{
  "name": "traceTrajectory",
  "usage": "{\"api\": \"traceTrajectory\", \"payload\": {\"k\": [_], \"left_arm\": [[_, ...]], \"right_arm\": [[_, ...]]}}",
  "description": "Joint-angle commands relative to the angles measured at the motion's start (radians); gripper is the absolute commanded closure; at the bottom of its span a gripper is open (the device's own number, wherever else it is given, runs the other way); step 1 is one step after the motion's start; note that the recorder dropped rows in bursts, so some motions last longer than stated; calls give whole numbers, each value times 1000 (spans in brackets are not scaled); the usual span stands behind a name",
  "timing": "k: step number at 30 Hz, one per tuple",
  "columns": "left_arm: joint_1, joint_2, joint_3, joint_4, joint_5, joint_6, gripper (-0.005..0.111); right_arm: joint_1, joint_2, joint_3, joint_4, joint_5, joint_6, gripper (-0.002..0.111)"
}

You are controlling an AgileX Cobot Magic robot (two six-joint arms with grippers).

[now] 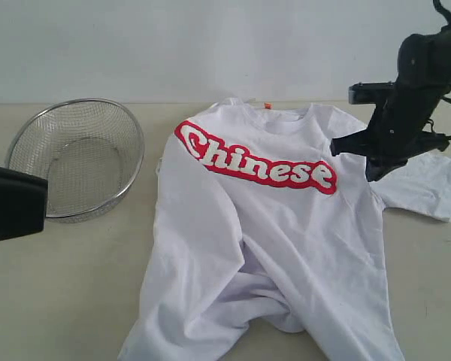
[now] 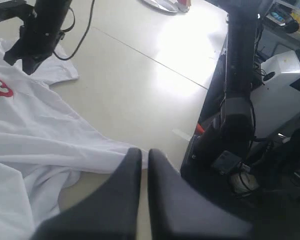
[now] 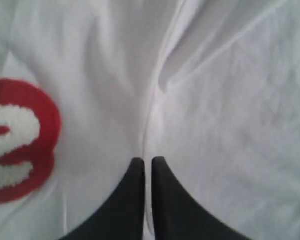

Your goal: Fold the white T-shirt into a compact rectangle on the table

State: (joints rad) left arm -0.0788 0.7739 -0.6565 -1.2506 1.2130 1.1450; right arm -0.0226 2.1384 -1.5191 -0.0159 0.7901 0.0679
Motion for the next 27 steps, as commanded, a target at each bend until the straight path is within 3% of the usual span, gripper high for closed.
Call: {"api": "traceTrajectory", "payload": {"k": [1,6,20,27], "left_arm": [[-4,2,4,0,8,-5,102],[-4,2,4,0,8,-5,102],[-4,2,4,0,8,-5,102],[-4,2,4,4,8,-8,102]], "right_arm": [[-6,96,-112,7,62,-24,108],[-10,147,-147,-56,71,-25,108],[-189,169,-157,-80,6,-80,108],[-205,242,-332,-28,161,-149,108]]}}
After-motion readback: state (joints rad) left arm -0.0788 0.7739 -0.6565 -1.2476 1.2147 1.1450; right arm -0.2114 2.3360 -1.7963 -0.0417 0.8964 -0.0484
